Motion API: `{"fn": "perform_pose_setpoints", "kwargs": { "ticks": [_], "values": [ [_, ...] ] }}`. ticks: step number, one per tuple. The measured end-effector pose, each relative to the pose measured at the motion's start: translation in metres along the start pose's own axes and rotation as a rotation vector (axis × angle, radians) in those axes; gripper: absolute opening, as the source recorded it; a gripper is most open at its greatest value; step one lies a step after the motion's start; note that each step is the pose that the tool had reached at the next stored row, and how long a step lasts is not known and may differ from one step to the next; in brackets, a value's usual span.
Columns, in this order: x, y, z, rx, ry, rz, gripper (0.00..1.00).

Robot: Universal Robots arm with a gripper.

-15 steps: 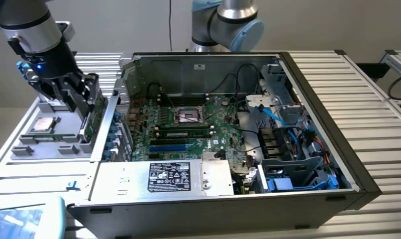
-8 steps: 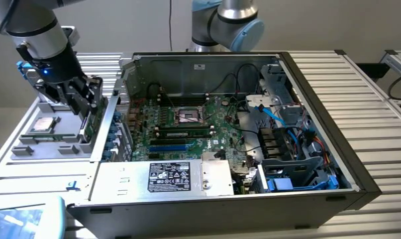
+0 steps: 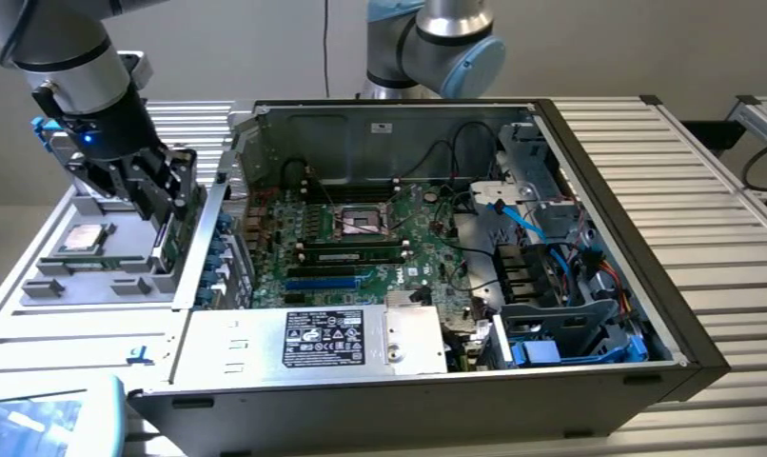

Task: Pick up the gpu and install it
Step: 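Pick up the gpu and move the gpu toward the slot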

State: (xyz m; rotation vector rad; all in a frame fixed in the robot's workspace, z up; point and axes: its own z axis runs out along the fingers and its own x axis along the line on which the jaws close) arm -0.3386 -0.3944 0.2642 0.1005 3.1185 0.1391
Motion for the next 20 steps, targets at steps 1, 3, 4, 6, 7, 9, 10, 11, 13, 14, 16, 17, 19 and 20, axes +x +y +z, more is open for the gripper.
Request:
{"fn": "perform_pose_setpoints", "kwargs": {
  "ticks": [1,3,4,6,7,9,10,11,13,14,16,17,19,20],
  "values": [
    [0.0,-0.0001,0.0005,-0.0002,-0.0017,0.0,0.49],
    [0.0,-0.0002,0.0021,-0.0018,-0.0019,0.0,0.49],
    [0.0,-0.0003,0.0031,-0.0055,-0.0017,0.0,0.49],
    [0.0,-0.0005,0.0057,-0.0154,-0.001,0.0,0.49],
    [0.0,-0.0006,0.0071,-0.02,-0.0009,0.0,0.49],
    [0.0,-0.0009,0.0105,-0.0255,-0.0005,0.0,0.49],
    [0.0,-0.001,0.0123,-0.0265,-0.0004,0.0,0.49],
    [0.0,-0.0012,0.0141,-0.0267,-0.0004,0.0,0.49],
    [0.0,-0.0016,0.0177,-0.0268,-0.0004,0.0,0.49],
    [0.0,-0.0017,0.0194,-0.0267,0.0,0.0,0.49],
    [0.0,-0.0021,0.0231,-0.0266,0.0003,0.0,0.49],
    [0.0,-0.0022,0.0249,-0.0267,0.0002,0.0,0.49],
    [0.0,-0.0025,0.0284,-0.0267,0.0002,0.0,0.49],
    [0.0,-0.0025,0.0298,-0.0268,0.0002,0.0,0.49]
  ]
}}
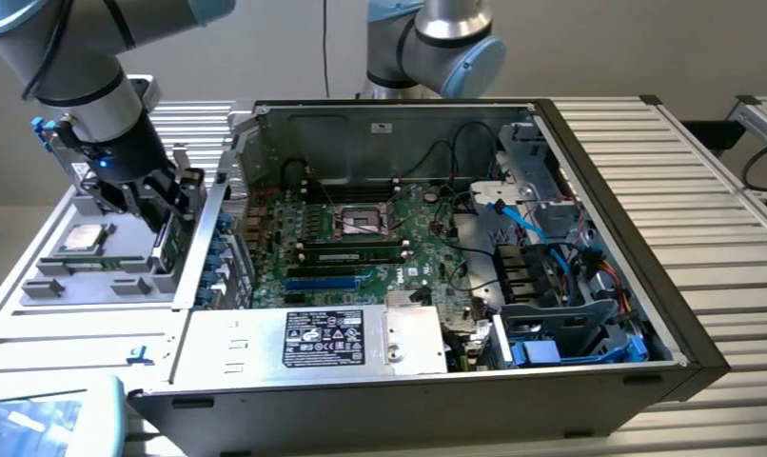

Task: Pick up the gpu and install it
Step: 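Pick up the gpu and move the gpu toward the slot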

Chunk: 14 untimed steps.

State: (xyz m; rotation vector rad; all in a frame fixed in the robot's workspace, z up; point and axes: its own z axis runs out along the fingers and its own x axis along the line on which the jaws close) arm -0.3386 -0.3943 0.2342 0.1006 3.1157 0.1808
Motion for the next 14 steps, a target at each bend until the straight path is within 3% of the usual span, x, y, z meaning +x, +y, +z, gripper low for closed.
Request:
{"fn": "perform_pose_setpoints", "kwargs": {
  "ticks": [14],
  "values": [
    [0.0002,0.0032,0.0066,-0.0004,0.0025,-0.013,0.49]
  ]
}}
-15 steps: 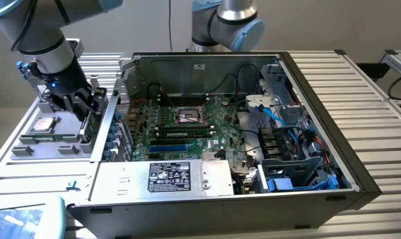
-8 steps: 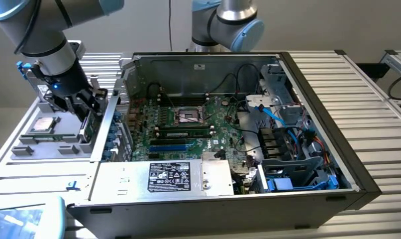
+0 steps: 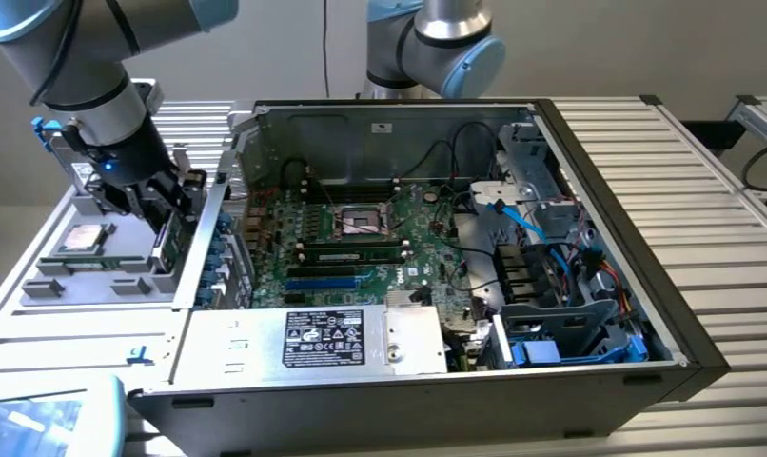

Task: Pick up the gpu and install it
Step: 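Pick up the gpu and move the gpu toward the slot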

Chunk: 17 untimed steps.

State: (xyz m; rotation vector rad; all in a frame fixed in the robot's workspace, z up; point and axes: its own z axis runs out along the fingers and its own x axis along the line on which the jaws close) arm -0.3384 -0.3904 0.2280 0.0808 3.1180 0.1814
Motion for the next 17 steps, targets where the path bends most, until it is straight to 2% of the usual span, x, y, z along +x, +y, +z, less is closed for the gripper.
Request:
{"fn": "perform_pose_setpoints", "kwargs": {
  "ticks": [5,10,17],
  "values": [
    [-0.0001,-0.0002,0.0017,-0.0046,0.0021,-0.015,0.49],
    [-0.0001,-0.0004,0.0038,-0.0053,0.004,-0.015,0.49],
    [-0.0003,-0.0001,0.0055,-0.0086,0.0109,-0.015,0.49]
  ]
}}
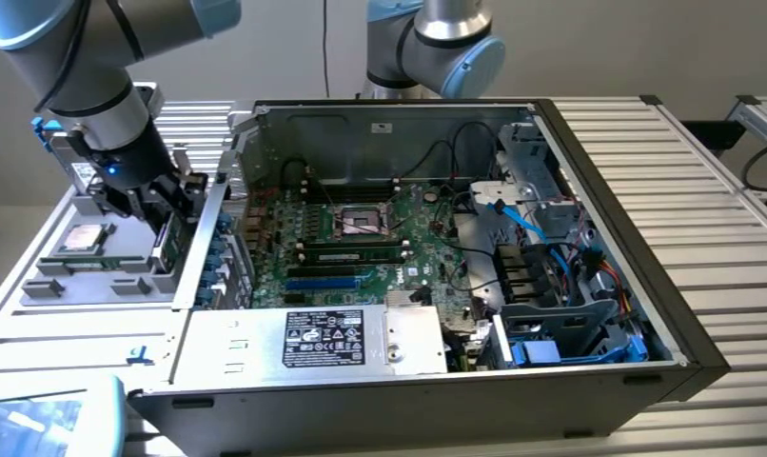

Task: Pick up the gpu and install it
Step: 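Pick up the gpu and move the gpu toward the slot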

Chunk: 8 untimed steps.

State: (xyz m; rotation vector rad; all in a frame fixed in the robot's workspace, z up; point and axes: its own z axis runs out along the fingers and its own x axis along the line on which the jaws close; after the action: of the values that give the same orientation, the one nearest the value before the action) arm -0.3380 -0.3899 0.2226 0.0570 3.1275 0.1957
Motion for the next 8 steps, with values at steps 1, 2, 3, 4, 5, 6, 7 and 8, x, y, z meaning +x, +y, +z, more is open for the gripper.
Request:
{"fn": "perform_pose_setpoints", "kwargs": {
  "ticks": [1,2,3,4,5,6,7,8],
  "values": [
    [0.0,0.0003,0.0002,-0.0004,0.0004,0.0,0.49],
    [-0.0001,0.0006,0.0004,-0.0009,0.0005,0.0,0.49],
    [-0.0001,0.0008,0.0005,-0.0012,0.0008,0.0,0.49],
    [-0.0001,0.0012,0.0006,-0.0012,0.001,0.0,0.49],
    [-0.0002,0.0014,0.0007,-0.0013,0.001,0.0,0.49],
    [-0.0002,0.0014,0.0007,-0.0013,0.0011,0.0,0.49],
    [-0.0002,0.0014,0.0007,-0.0012,0.0012,0.0,0.49],
    [-0.0002,0.0014,0.0007,-0.0013,0.0012,0.0,0.49]
  ]
}}
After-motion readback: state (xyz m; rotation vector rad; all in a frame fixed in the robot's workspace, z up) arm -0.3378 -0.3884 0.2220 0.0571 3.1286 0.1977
